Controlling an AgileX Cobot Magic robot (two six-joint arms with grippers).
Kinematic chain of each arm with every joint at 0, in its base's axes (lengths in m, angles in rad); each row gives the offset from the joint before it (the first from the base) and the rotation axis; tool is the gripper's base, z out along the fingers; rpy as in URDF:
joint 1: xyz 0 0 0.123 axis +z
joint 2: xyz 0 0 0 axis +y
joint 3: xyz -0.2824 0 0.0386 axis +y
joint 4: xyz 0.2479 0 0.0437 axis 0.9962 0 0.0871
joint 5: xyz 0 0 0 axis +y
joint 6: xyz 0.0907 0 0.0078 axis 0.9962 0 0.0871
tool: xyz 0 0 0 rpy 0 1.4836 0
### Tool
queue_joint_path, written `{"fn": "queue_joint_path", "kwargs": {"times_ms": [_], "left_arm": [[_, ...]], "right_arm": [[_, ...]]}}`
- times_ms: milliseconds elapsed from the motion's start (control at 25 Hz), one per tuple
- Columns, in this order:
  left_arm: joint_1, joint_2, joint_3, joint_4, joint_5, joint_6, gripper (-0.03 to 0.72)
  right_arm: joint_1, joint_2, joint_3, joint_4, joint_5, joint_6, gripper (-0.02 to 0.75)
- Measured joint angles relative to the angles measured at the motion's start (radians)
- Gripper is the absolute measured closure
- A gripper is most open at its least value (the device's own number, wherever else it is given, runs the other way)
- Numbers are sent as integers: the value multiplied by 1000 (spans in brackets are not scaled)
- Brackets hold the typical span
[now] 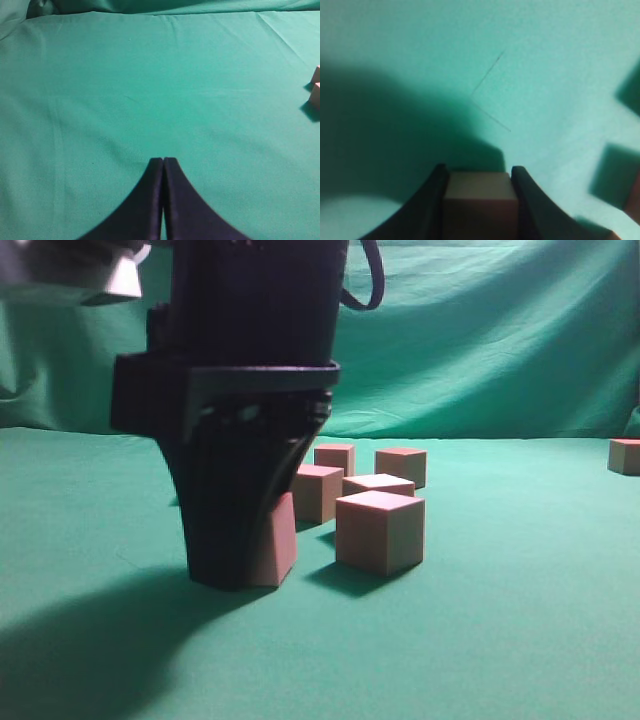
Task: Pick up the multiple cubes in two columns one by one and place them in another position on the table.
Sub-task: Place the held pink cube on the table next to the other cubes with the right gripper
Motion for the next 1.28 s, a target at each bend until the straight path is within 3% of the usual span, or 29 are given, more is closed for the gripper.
{"fn": "queue_joint_path", "kwargs": {"times_ms": [480,760,880,920,1120,1160,1280], "left_arm": [[0,0,0,0,0,0,688],[0,0,0,0,0,0,688],[0,0,0,0,0,0,688],[0,0,0,0,0,0,688],[0,0,0,0,0,0,688],[0,0,0,0,0,0,688],[0,0,0,0,0,0,688]], "right_arm": [[0,6,0,0,-7,0,472],[0,-11,-5,-2,16,21,91],[0,-48,-39,-14,70,50,94],[0,-63,-61,-21,96,66,52],[0,-169,-200,-91,244,123,69],[0,-190,-226,-120,283,149,115],[0,-241,-309,-285,414,278,117]]}}
